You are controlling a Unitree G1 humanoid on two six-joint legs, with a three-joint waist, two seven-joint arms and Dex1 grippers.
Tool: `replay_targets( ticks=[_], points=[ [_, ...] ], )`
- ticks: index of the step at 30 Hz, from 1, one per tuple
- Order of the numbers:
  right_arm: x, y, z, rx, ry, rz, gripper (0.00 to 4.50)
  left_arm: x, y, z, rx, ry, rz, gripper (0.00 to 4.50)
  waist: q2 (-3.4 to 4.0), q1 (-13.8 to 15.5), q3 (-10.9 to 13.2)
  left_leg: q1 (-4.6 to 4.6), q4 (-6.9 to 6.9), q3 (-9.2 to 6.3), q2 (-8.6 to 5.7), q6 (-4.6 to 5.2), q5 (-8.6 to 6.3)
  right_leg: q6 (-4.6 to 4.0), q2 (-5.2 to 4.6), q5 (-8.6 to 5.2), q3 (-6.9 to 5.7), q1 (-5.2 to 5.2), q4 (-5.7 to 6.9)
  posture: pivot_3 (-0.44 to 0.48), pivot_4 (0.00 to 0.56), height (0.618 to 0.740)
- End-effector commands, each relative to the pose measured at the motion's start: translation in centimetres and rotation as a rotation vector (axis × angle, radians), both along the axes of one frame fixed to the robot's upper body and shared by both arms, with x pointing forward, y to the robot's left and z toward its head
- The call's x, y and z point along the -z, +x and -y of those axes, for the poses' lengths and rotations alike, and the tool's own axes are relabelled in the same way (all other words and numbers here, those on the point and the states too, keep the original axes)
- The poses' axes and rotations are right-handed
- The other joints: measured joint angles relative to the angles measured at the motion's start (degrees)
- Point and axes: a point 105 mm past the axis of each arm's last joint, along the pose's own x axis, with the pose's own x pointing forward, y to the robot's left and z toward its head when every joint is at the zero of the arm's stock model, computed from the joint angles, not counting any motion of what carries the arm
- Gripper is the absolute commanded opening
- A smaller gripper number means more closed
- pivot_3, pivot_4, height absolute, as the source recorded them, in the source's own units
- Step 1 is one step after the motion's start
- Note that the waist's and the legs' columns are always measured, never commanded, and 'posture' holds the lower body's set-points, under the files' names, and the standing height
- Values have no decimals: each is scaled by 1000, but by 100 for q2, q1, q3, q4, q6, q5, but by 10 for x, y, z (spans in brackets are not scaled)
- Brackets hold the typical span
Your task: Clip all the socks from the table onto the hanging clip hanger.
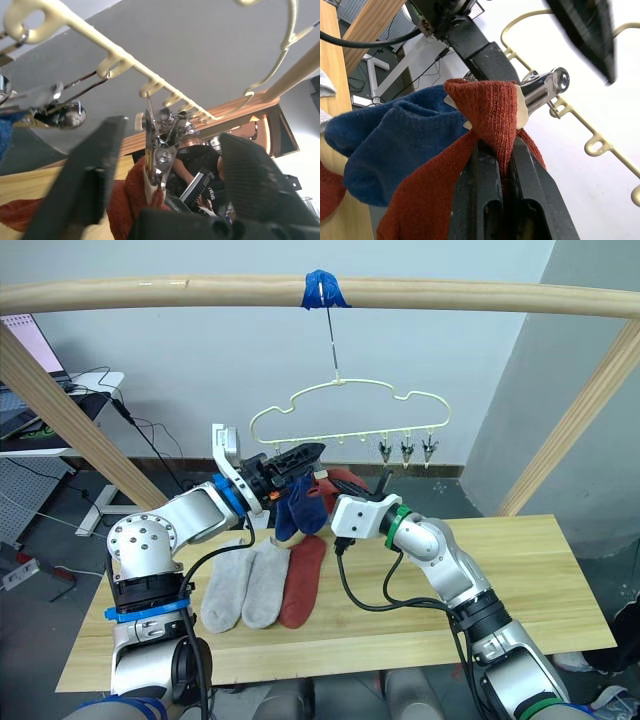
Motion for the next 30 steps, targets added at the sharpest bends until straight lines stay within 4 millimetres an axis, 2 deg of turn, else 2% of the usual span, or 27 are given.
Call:
replay_targets(
  ticks=[1, 5, 8, 12, 14, 18, 19, 25, 28, 30],
  points=[
    [-13, -1, 0, -12, 51, 18, 0, -17, -18, -8, 19, 29, 88, 4464, 0, -5, 0, 0, 0, 0, 0, 0, 0, 0, 0, 0, 1, 0, 0, -129, 154, 740],
    [-7, 2, 2, -5, 89, -52, 0, -19, -27, -20, -11, 96, 115, 4464, 0, 6, 0, 1, -1, -3, 1, 0, 0, 0, 0, 0, 0, -1, 2, -119, 150, 740],
    [-3, 3, 4, -5, 115, -102, 701, -22, -34, -28, -11, 124, 134, 4500, 0, 10, 0, 1, 1, -2, 1, 0, 1, -1, 0, 1, 0, -1, 5, -112, 150, 740],
    [1, 3, 6, -12, 103, -123, 2178, -21, -42, -36, -25, 174, 149, 4500, -1, 20, 0, 1, 1, -2, 1, 0, 1, -2, -1, 1, 0, -1, 5, -100, 144, 740],
    [9, 4, 14, 11, 86, -142, 2887, -16, -45, -41, -62, 239, 170, 4500, 0, 29, 0, 1, 0, -2, 1, 0, 0, -2, -1, 0, -1, -1, 4, -81, 138, 740],
    [25, 3, 45, 93, 95, -227, 4290, -14, -44, -52, -229, 470, 319, 4500, 0, 138, -1, -1, -4, 0, 1, -1, 0, -26, -1, 11, 1, -4, 1, -72, 135, 740],
    [28, 1, 53, 107, 104, -262, 4468, -11, -44, -53, -260, 506, 344, 4500, -1, 173, -1, -1, -4, 1, 0, -1, 0, -30, -2, 12, 1, -4, 0, -70, 135, 740],
    [31, -3, 73, 177, 223, -419, 4468, 3, -57, -42, -184, 633, 458, 4500, -1, 248, -1, 2, -1, 6, 2, 0, 1, -20, 0, 3, 2, -4, 2, -63, 138, 740],
    [20, -8, 89, 280, 475, -563, 4468, 23, -85, -31, 35, 630, 503, 4500, 0, 250, -1, 3, -4, 6, 7, 1, 1, -26, 2, -1, 1, -5, 4, -69, 145, 740],
    [7, -14, 91, 288, 554, -589, 4468, 25, -96, -31, 74, 535, 500, 4500, 2, 260, 0, 0, -10, 8, 9, 1, 0, -41, 3, -9, 2, -12, 5, -71, 149, 740]
  ],
)
